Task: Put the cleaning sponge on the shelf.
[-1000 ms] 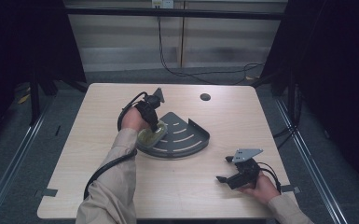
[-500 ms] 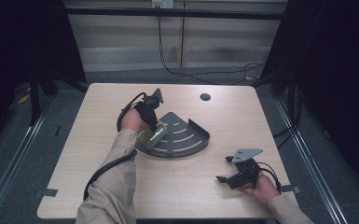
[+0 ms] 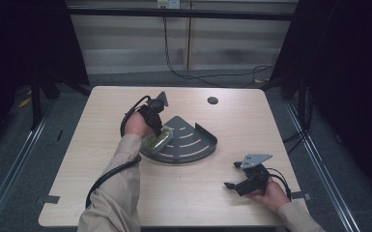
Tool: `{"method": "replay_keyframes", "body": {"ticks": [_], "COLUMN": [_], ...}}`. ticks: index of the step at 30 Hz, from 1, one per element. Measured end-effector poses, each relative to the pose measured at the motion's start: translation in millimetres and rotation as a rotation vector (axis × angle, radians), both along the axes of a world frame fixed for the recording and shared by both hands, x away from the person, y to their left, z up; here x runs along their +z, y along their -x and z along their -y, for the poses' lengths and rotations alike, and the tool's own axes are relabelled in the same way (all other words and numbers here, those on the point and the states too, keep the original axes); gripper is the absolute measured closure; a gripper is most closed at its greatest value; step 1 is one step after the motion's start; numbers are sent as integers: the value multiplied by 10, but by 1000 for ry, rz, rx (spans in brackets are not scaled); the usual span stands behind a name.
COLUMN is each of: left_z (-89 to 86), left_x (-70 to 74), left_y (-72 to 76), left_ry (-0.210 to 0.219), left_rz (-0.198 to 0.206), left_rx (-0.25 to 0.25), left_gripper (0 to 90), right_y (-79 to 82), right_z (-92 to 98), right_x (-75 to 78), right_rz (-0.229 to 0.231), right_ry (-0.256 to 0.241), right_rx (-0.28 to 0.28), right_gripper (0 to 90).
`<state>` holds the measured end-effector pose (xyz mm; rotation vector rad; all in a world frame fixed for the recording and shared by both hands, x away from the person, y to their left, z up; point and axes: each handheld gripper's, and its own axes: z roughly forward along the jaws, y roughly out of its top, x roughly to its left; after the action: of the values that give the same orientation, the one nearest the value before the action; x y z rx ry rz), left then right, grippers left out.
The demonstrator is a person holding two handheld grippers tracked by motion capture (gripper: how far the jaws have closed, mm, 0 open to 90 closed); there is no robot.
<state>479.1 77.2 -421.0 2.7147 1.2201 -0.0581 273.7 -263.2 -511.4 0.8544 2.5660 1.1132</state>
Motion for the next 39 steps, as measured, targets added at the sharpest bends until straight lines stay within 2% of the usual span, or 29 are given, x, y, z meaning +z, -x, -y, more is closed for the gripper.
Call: {"method": "replay_keyframes", "body": {"ticks": [5,11,12,17,19,28,39], "left_z": [-7,-36,-41,-87,-98,-206,-392], "left_x": [3,26,30,59,69,183,228], "left_y": [5,14,28,47,57,138,249], "left_ry": [-8,-20,-9,-11,-7,10,24], "left_rz": [6,29,27,46,42,72,81], "left_rx": [7,15,28,28,37,67,98], "left_gripper": [635,529,500,397,385,254,206], "right_y": [0,0,1,1,0,1,-1], "right_z": [0,0,-1,-1,0,0,0], "right_x": [0,0,0,0,0,0,0], "right_rz": [0,0,-2,-2,0,0,2], "right_ry": [0,0,-1,-1,0,0,0], "right_rx": [0,-1,0,0,0,0,1], "right_gripper": [113,113,113,113,113,113,113]}}
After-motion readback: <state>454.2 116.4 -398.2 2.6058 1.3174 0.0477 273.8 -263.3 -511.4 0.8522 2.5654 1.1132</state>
